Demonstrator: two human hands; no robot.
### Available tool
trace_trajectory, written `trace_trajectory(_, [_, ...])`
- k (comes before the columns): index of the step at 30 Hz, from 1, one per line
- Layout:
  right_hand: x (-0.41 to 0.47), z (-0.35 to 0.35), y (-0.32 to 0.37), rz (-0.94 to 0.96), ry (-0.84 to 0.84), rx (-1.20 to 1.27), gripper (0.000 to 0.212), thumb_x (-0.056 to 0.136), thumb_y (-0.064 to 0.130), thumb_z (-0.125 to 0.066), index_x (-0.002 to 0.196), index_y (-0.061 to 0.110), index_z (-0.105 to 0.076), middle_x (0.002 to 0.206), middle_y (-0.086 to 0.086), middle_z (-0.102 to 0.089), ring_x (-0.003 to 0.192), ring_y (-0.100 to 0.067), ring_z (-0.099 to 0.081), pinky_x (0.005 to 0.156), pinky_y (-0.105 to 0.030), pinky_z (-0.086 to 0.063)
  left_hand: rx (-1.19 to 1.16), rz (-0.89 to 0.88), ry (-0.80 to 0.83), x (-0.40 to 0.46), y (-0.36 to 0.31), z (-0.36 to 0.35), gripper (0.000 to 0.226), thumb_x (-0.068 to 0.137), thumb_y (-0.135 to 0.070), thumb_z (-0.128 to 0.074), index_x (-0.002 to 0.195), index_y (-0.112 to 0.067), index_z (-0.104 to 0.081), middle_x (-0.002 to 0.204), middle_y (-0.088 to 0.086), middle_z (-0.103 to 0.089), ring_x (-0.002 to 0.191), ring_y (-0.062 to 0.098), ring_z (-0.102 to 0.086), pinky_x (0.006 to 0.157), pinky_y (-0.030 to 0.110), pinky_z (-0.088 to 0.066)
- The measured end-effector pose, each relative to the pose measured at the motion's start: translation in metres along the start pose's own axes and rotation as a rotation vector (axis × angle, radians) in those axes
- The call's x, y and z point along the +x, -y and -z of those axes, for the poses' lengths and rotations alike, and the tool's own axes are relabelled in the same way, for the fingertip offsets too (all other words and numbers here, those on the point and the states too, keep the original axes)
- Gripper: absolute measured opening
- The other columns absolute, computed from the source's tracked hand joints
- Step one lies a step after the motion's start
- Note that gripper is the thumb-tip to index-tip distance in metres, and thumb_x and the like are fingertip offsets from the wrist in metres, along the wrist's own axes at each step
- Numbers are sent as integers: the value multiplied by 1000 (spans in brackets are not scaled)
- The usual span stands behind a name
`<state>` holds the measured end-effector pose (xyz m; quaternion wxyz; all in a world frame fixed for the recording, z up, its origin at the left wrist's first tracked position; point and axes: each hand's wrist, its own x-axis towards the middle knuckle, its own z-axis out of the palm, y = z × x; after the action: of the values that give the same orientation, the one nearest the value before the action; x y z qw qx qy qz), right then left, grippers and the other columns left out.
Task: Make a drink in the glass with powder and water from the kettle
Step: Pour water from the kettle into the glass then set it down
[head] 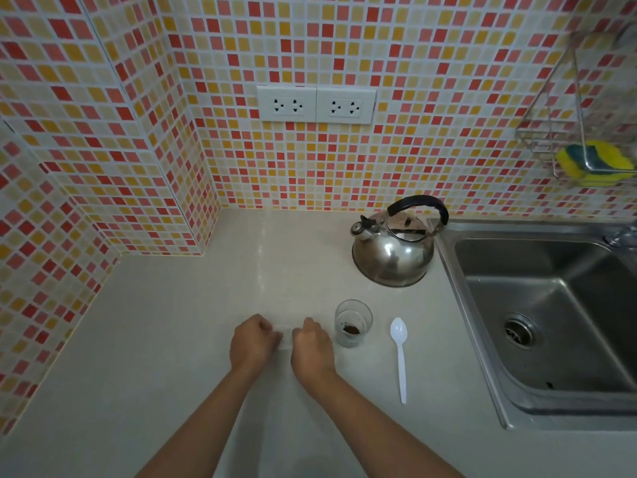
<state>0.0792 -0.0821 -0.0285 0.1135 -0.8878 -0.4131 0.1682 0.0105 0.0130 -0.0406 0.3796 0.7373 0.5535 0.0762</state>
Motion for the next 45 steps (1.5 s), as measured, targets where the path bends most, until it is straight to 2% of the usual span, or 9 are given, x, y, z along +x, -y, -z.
trace_trajectory(6, [-23, 34, -3, 116, -144, 112, 29, 89, 17, -49, 113, 9, -62, 113, -13, -57, 105, -31, -54, 87, -39, -46, -229, -229, -89, 2, -25, 14, 5, 80, -18, -73, 83, -16, -68, 84, 2, -69, 77, 17, -65, 72, 27, -50])
trace_trajectory(10, [-44, 79, -28, 110, -326, 327, 33, 86, 31, -59, 116, 16, -65, 111, -4, -61, 104, -22, -58, 88, -32, -49, -316, -384, -64, 7, -68, 23, 6, 80, -10, -73, 81, -15, -68, 79, 1, -69, 72, 15, -64, 68, 13, -45])
trace_trajectory(14, [-49, 123, -75, 12, -472, 378, 38, 83, 33, -67, 117, 16, -65, 115, -2, -62, 105, -20, -60, 88, -28, -47, -309, -501, -14, 5, -116, 17, 6, 81, -11, -73, 86, -12, -70, 80, 2, -69, 73, 14, -61, 72, 20, -46])
trace_trajectory(23, [1, 215, -153, -78, -521, 308, 49, 76, 27, -75, 123, 21, -61, 117, -6, -63, 104, -25, -61, 81, -28, -47, -136, -619, 86, 11, -223, -5, 30, 82, -15, -73, 110, -10, -67, 95, 5, -65, 90, 22, -63, 80, 28, -48])
trace_trajectory(27, [54, 244, -171, -63, -431, 202, 55, 80, 29, -73, 130, 17, -54, 129, -8, -56, 116, -25, -55, 92, -34, -46, -25, -580, 110, 34, -251, -16, 39, 84, -13, -71, 122, -11, -64, 114, 12, -65, 100, 26, -63, 81, 29, -47])
trace_trajectory(31, [103, 254, -182, -14, -305, -26, 60, 80, 32, -71, 134, 18, -49, 123, -9, -54, 113, -28, -53, 92, -40, -46, 62, -543, 129, 58, -261, -32, 41, 84, -7, -69, 125, -10, -62, 126, 15, -61, 108, 30, -62, 90, 34, -50])
trace_trajectory(35, [136, 253, -188, 25, -167, -116, 50, 86, 26, -65, 133, 25, -50, 124, -8, -57, 111, -29, -56, 90, -41, -49, 146, -575, 150, 74, -259, -45, 31, 85, -6, -66, 116, -3, -68, 112, 17, -68, 103, 32, -65, 88, 32, -49])
trace_trajectory(38, [150, 254, -195, 16, -104, 61, 44, 86, 14, -65, 128, 27, -58, 130, -5, -61, 114, -27, -58, 98, -39, -48, 131, -599, 155, 80, -257, -50, 18, 85, -3, -65, 101, 1, -73, 93, 20, -71, 76, 25, -63, 73, 33, -50])
trace_trajectory(45, [150, 256, -200, 48, -87, 361, 42, 79, -1, -71, 118, 13, -67, 123, -9, -66, 113, -24, -60, 103, -36, -46, 143, -612, 119, 81, -256, -51, 18, 87, -6, -65, 102, 0, -73, 94, 19, -71, 73, 19, -57, 75, 29, -48])
